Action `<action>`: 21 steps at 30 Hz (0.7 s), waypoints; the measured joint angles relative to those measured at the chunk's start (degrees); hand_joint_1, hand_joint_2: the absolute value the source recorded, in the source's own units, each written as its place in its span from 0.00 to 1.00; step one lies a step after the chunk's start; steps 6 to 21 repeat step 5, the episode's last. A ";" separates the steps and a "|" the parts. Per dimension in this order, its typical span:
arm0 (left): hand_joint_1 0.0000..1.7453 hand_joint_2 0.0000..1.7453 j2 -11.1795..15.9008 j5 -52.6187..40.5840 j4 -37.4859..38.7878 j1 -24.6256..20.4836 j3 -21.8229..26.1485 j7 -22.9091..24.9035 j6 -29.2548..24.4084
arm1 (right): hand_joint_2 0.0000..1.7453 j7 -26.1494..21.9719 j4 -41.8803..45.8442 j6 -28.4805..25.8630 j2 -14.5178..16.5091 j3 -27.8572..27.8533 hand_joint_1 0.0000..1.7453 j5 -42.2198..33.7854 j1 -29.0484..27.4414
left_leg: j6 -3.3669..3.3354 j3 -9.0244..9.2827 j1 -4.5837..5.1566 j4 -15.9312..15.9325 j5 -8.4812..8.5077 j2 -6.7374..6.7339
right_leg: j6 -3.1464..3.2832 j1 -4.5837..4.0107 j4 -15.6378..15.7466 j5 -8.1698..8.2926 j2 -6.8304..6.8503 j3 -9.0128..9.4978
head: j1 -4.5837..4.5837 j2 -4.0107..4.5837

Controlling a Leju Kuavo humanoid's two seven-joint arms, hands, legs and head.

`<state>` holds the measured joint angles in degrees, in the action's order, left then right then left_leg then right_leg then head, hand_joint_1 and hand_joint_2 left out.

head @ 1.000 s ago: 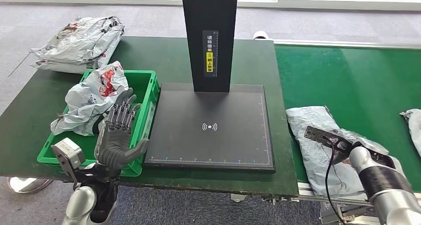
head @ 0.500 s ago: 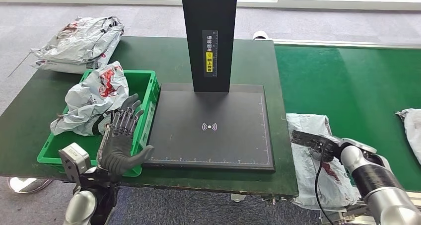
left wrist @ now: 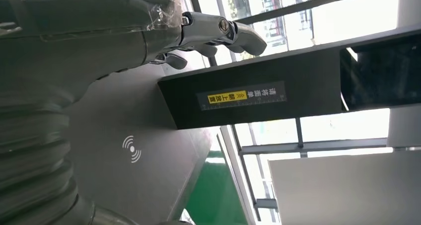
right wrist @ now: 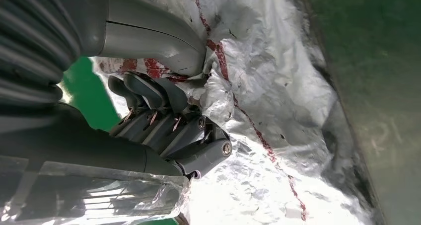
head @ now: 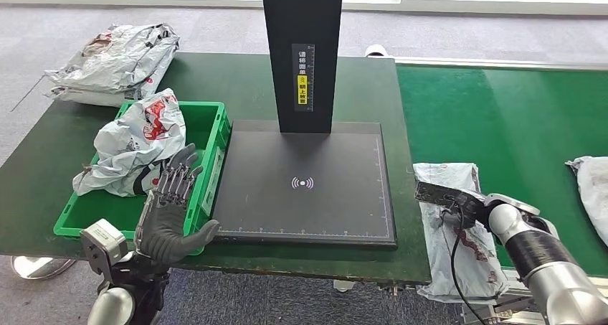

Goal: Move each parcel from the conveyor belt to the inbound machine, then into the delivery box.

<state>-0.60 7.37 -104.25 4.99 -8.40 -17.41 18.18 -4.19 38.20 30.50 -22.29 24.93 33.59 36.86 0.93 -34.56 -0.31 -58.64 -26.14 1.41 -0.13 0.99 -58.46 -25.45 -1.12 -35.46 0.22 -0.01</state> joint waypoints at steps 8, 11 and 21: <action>0.00 1.00 -0.27 -0.80 -1.48 1.45 0.63 0.02 -1.00 | 1.00 -1.73 -0.50 -0.50 1.28 -2.38 1.00 -14.32 -0.01 | 0.00 0.01 0.00 0.00 0.00 -0.03 | 0.00 -0.01 0.00 0.00 -0.03 -0.01 | 0.00 -0.01; 0.00 1.00 -0.27 -0.80 -1.48 1.45 0.63 0.02 -1.00 | 1.00 -1.73 -0.50 -0.50 1.28 -2.38 1.00 -14.32 -0.01 | 0.00 0.01 0.00 0.00 0.00 -0.03 | 0.00 -0.01 0.00 0.00 -0.03 -0.01 | 0.00 -0.01; 0.00 1.00 -0.27 -0.80 -1.48 1.45 0.63 0.02 -1.00 | 1.00 -1.73 -0.50 -0.50 1.28 -2.38 1.00 -14.32 -0.01 | 0.00 0.01 0.00 0.00 0.00 -0.03 | 0.00 -0.01 0.00 0.00 -0.03 -0.01 | 0.00 -0.01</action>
